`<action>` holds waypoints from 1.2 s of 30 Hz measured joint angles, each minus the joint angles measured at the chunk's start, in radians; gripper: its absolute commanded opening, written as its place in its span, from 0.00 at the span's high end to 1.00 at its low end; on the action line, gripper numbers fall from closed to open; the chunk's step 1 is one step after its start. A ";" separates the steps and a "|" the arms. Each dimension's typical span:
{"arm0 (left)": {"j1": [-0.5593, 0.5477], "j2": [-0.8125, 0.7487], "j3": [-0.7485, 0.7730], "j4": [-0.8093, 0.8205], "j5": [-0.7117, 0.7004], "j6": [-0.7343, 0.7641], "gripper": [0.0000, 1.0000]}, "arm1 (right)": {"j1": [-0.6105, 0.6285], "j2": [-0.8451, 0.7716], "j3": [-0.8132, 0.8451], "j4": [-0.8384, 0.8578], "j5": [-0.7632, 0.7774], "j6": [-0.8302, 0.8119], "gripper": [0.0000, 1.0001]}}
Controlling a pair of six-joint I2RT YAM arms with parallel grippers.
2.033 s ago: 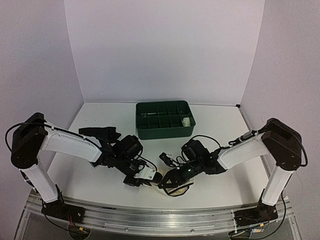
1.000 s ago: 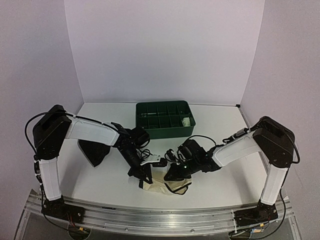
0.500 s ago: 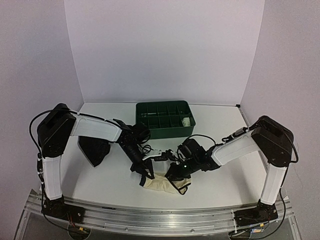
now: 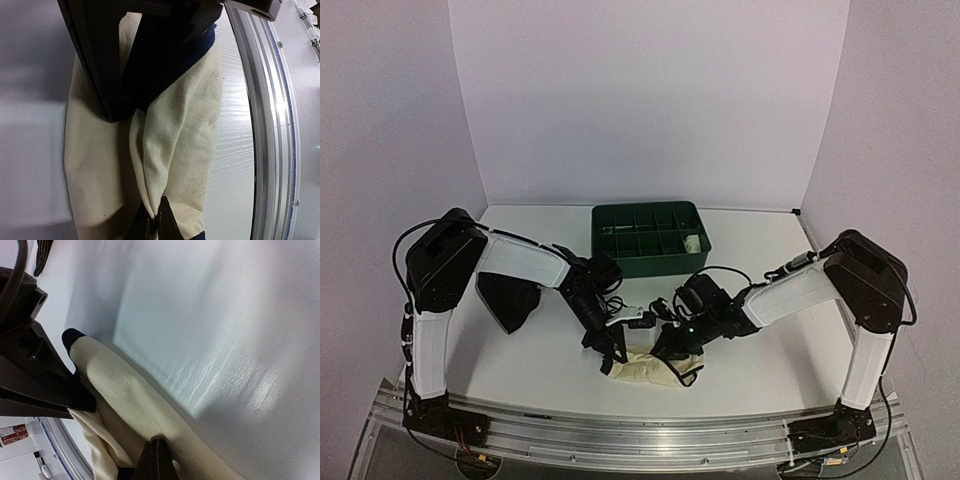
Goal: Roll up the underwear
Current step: Fold the underwear at the center of the board.
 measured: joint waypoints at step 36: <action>0.039 0.015 -0.009 0.092 0.000 -0.113 1.00 | -0.020 0.076 0.227 -0.179 0.184 -0.126 1.00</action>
